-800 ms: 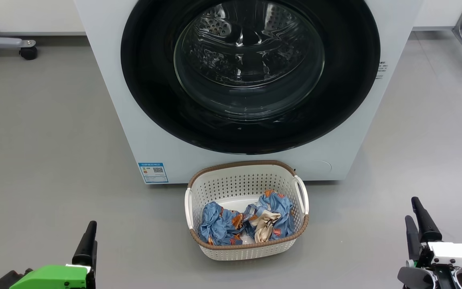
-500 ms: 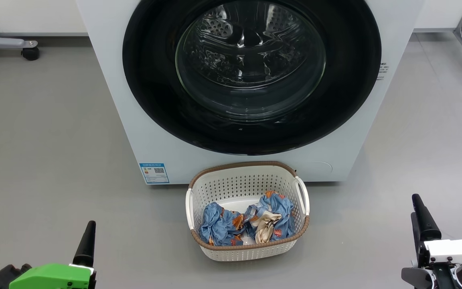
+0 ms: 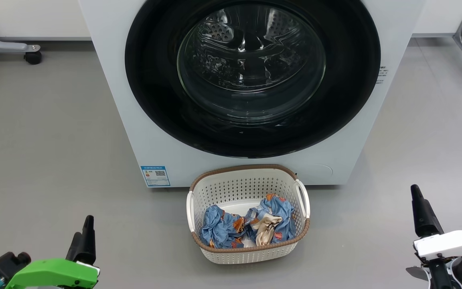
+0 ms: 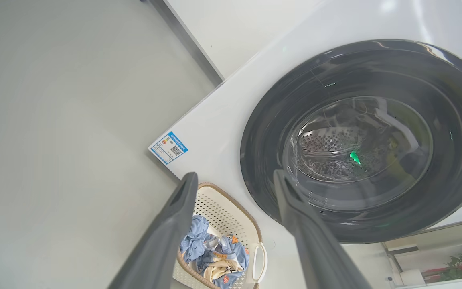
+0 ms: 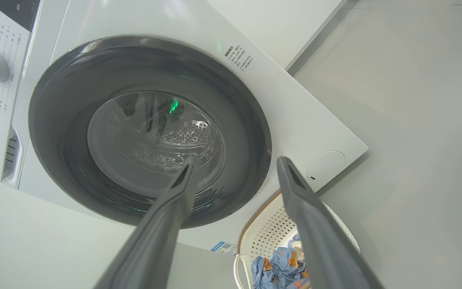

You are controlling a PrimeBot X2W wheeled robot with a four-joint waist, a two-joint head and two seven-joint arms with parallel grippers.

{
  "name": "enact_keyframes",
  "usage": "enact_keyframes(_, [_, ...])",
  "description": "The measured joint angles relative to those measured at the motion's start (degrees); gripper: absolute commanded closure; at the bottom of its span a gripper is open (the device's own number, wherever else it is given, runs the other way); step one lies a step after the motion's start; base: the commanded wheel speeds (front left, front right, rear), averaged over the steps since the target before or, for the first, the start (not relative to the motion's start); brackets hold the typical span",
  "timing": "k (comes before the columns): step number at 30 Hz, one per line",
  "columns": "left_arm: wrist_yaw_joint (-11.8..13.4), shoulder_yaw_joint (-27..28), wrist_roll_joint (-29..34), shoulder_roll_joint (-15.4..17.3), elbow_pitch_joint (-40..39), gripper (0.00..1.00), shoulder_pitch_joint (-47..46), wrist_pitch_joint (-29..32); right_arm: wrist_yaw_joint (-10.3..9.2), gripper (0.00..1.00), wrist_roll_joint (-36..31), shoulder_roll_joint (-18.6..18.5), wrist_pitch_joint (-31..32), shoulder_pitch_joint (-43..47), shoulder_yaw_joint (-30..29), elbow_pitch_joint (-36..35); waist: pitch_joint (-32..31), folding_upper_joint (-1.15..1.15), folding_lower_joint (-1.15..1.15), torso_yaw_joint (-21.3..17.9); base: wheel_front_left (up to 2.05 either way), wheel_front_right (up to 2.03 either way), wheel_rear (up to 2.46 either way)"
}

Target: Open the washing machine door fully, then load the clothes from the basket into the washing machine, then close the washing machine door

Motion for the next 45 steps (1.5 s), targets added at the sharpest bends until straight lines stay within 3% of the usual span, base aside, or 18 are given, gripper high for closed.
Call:
enact_keyframes(12, [0.8, -0.8, 15.7, 1.9, -2.1, 0.0, 0.0, -2.3, -0.87, 0.0, -15.6, -2.1, -2.1, 0.0, 4.8, -0.5, 0.0, 0.0, 0.0, 0.3, 0.0, 0.0, 0.0])
enact_keyframes(19, [2.6, -1.9, 25.7, 2.8, -3.2, 0.0, 0.3, -3.5, -2.11, 0.0, -24.0, -2.9, -3.5, 0.3, 7.5, 1.4, 0.1, 0.0, 0.0, 0.4, 0.0, 0.0, 0.0])
enact_keyframes(30, [3.7, -2.6, 37.0, 3.0, -4.3, 0.0, 2.4, -5.3, -4.12, 0.0, -32.8, -2.9, -5.4, 1.3, 8.6, 3.7, -0.1, 0.0, 0.0, 0.6, 0.0, 0.0, 0.0])
enact_keyframes(45, [5.3, -3.4, 50.7, 3.0, -6.0, 0.0, 3.6, -7.9, -5.08, 0.0, -45.6, -3.6, -8.0, 2.2, 10.6, 4.5, -0.3, 0.0, 0.0, 1.0, 0.0, 0.0, 0.0])
